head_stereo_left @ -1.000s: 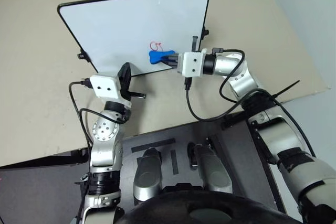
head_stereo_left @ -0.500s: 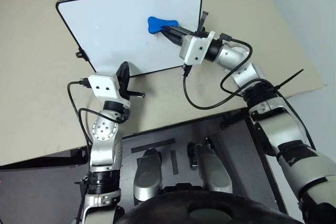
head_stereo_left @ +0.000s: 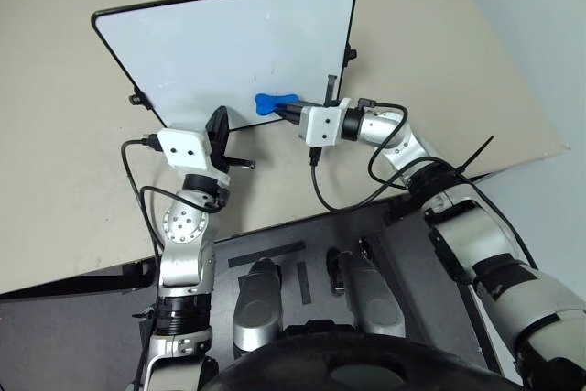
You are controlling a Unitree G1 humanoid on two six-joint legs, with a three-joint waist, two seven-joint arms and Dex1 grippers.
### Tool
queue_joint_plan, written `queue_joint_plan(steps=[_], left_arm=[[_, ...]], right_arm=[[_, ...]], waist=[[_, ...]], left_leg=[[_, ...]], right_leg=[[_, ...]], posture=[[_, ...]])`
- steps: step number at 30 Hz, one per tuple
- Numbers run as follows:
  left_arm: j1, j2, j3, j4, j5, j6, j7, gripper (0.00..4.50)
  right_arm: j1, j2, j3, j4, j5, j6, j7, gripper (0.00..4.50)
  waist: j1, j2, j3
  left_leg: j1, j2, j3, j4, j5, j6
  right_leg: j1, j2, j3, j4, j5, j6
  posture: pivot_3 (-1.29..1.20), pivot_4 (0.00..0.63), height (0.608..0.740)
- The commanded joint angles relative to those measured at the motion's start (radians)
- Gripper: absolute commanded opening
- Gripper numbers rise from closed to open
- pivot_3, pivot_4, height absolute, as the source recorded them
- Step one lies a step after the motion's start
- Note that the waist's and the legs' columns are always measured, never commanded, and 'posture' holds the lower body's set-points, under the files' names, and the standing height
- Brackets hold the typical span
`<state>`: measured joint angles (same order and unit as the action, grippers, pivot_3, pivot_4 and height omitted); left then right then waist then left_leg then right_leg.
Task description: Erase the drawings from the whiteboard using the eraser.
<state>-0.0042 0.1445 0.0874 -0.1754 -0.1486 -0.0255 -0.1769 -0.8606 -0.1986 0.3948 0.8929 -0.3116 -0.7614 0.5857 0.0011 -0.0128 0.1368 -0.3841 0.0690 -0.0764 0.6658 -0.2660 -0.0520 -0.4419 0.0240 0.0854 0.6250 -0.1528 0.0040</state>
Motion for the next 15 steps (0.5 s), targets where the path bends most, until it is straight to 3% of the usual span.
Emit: queue_joint_plan(steps=[1,15], left_arm=[[-0.009,0.003,0.001,-0.021,0.004,-0.018,-0.003,0.00],[-0.018,0.007,0.002,-0.016,0.002,-0.017,-0.012,0.00]], right_arm=[[-0.053,0.001,-0.032,-0.013,-0.003,-0.017,-0.067,0.04],[-0.040,-0.021,-0.126,-0.154,0.033,-0.022,-0.209,0.04]], waist=[[0.000,0.000,0.000],[-0.001,0.000,0.000]], left_leg=[[0.000,0.000,0.000,0.000,0.000,0.000],[0.000,0.000,0.000,0.000,0.000,0.000]], right_leg=[[0.000,0.000,0.000,0.000,0.000,0.000],[-0.002,0.000,0.000,0.001,0.001,-0.001]], posture=[[0.00,0.150,0.740],[0.00,0.150,0.740]])
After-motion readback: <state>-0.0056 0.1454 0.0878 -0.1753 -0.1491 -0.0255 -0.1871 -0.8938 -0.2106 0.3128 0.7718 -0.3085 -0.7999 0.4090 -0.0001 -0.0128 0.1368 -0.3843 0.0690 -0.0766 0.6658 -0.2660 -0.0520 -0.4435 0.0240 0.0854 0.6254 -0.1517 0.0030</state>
